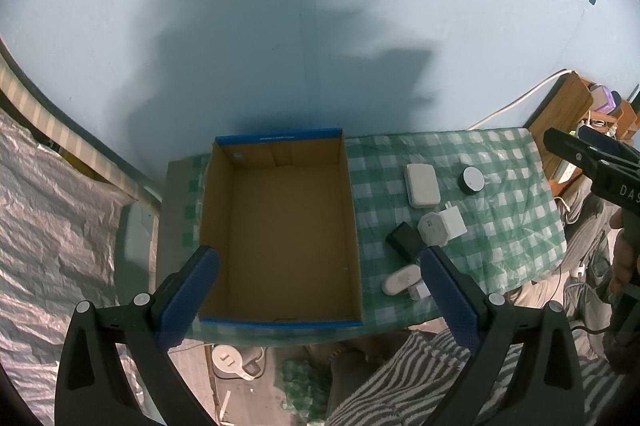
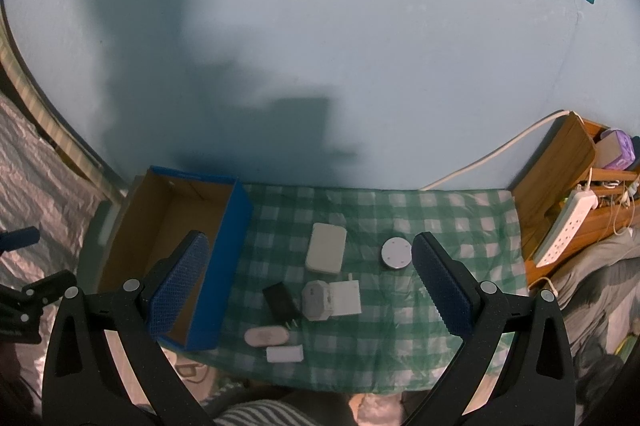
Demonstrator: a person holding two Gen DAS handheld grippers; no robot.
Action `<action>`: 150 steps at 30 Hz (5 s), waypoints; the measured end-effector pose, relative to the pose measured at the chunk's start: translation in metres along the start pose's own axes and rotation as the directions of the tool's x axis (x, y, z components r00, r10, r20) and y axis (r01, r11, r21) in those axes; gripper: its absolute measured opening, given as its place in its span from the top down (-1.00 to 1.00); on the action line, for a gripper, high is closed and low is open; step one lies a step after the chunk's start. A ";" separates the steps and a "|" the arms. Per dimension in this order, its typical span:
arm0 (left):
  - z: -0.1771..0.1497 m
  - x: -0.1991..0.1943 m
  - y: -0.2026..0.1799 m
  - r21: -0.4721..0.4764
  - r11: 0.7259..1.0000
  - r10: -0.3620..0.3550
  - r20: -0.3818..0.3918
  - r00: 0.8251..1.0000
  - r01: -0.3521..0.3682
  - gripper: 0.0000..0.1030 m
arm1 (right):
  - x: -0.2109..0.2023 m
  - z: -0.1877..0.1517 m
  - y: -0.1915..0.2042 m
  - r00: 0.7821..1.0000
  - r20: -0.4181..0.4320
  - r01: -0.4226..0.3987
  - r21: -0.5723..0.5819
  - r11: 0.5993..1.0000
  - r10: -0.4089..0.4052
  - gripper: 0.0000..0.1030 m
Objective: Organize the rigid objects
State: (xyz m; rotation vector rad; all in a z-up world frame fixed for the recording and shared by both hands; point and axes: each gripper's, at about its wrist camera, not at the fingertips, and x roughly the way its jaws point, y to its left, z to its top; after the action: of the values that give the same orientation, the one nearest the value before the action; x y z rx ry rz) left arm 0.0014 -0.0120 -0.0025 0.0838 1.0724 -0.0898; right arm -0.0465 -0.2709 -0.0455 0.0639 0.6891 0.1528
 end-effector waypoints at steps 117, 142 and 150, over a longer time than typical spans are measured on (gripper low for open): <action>-0.081 0.253 0.156 -0.015 0.999 0.027 -0.522 0.852 -0.041 0.82 | 0.222 -0.195 0.051 0.732 -0.681 -0.505 -0.506 0.699 0.036 0.23; -0.093 0.247 0.157 -0.018 1.000 0.005 -0.530 0.848 -0.018 0.82 | 0.228 -0.182 0.000 0.773 -0.622 -0.273 -0.144 0.951 0.128 0.47; -0.095 0.244 0.156 -0.034 0.999 -0.008 -0.533 0.846 -0.012 0.83 | 0.235 -0.193 0.013 0.769 -0.630 -0.264 -0.163 0.951 0.106 0.48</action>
State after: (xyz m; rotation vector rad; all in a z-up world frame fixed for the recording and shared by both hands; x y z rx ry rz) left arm 0.0521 0.1457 -0.2590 0.0795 1.6350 -0.0447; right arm 0.0079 -0.2184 -0.3407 -0.1653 1.3209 0.4656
